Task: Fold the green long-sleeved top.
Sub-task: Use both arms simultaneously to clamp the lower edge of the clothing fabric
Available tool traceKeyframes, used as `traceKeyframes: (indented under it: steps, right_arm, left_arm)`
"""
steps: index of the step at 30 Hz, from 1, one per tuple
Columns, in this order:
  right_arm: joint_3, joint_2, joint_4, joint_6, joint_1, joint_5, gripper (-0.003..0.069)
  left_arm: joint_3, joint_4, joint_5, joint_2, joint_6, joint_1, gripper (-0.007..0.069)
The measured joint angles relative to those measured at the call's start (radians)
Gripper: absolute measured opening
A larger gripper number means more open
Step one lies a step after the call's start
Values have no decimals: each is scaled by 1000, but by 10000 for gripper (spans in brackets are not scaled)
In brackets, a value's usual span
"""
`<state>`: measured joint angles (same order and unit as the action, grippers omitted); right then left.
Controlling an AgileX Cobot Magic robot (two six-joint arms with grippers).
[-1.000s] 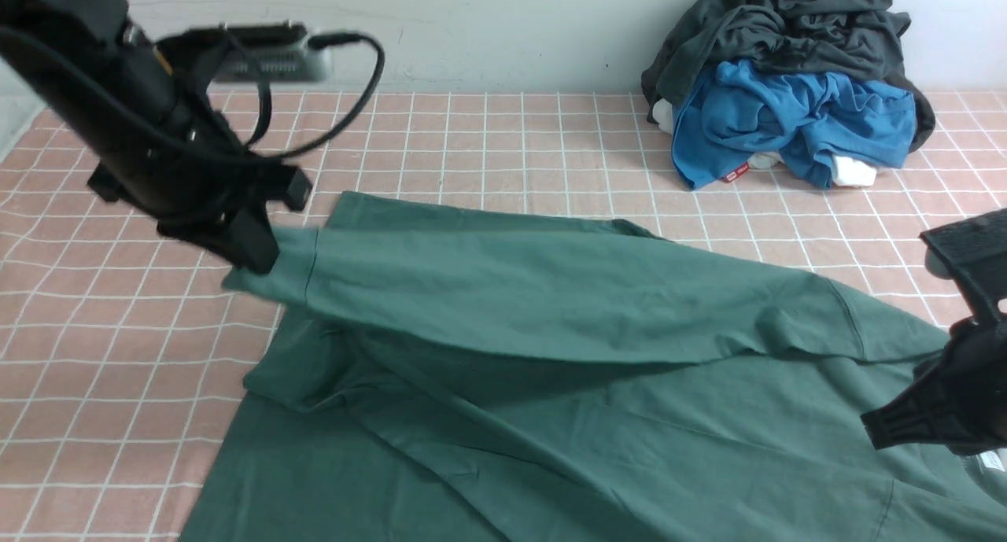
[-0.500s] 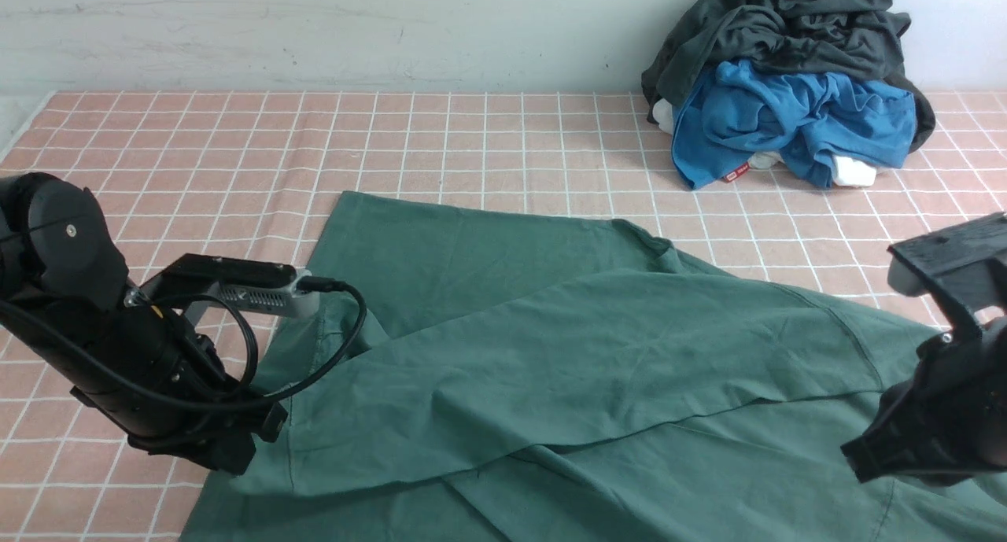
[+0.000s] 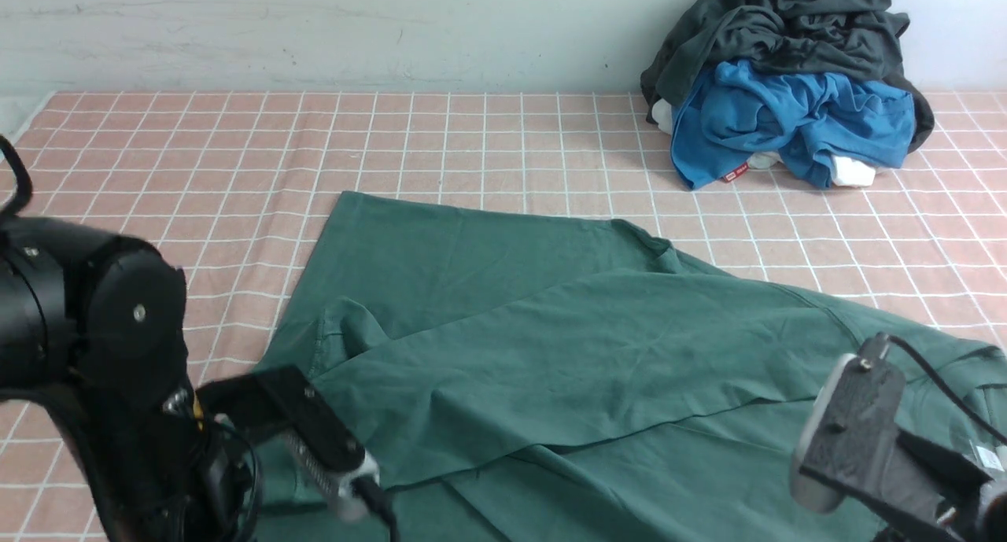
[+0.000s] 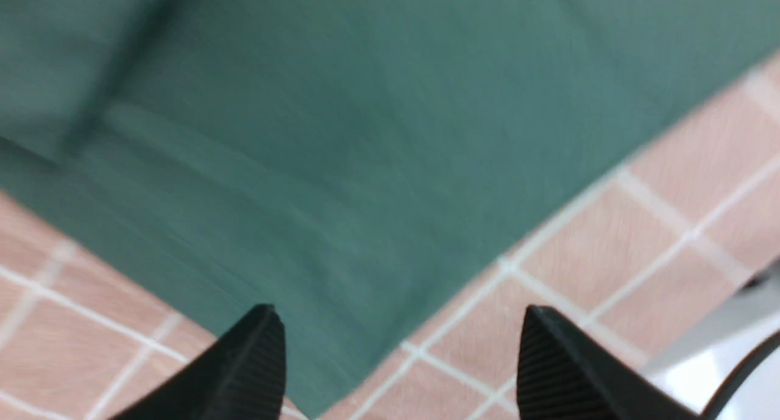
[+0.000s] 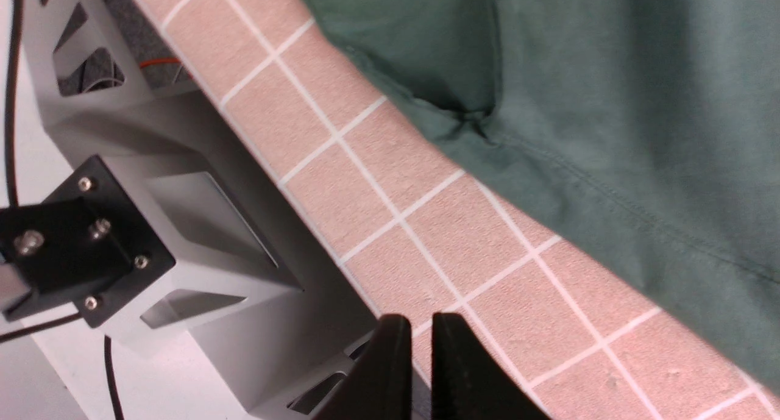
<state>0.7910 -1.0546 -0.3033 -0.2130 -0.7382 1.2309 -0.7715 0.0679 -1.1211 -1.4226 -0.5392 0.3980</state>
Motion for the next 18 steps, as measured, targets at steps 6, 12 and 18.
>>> traceKeyframes:
  steps: [6,12,18]
  right_arm:
    - [-53,53,16,21,-22,1,43]
    - [-79,56,39,23,-22,1,43]
    - [-80,57,43,24,-22,1,43]
  left_arm:
    - [182,-42,197,0,-156,51,472]
    - [258,-48,341,8,-265,52,472]
    - [263,-88,399,11,-264,52,392]
